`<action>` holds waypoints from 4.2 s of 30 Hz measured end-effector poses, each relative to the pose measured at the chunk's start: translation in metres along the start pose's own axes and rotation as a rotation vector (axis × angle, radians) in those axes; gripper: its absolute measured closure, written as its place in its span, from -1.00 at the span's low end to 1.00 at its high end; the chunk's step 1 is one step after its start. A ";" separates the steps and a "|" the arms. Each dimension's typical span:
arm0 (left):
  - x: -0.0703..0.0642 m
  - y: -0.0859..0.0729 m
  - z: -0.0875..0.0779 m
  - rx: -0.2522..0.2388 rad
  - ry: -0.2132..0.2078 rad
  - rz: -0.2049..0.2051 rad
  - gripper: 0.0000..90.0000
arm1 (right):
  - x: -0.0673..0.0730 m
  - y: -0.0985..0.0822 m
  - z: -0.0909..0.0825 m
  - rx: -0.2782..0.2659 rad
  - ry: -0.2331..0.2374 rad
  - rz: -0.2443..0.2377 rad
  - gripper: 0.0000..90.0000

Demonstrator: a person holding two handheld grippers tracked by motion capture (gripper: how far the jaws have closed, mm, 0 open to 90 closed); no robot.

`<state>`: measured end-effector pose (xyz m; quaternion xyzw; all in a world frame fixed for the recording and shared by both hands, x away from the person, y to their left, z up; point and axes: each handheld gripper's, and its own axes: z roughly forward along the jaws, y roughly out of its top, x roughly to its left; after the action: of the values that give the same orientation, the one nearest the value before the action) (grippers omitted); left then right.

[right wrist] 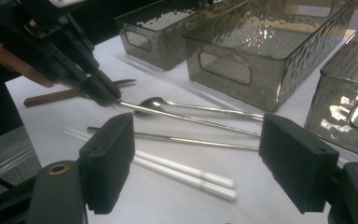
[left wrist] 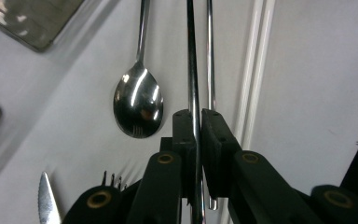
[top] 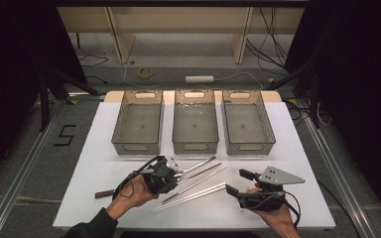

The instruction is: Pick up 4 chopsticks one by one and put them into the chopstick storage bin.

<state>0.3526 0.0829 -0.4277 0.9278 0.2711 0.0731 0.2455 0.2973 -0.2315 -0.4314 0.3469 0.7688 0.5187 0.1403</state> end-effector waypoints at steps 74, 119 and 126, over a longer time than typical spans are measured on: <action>0.182 -0.024 -0.071 -0.327 0.362 -0.495 0.87 | -0.003 -0.003 0.002 0.007 0.025 0.016 -0.40; 0.171 -0.031 -0.046 -0.285 0.272 -0.519 -0.21 | -0.003 -0.002 0.001 0.009 0.033 0.013 -0.40; 0.139 -0.023 -0.061 -0.333 0.235 -0.480 -0.34 | -0.001 -0.002 0.001 0.010 0.032 0.007 -0.40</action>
<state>0.4424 0.2005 -0.3856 0.7696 0.4931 0.1632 0.3714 0.2979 -0.2321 -0.4334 0.3419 0.7722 0.5210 0.1244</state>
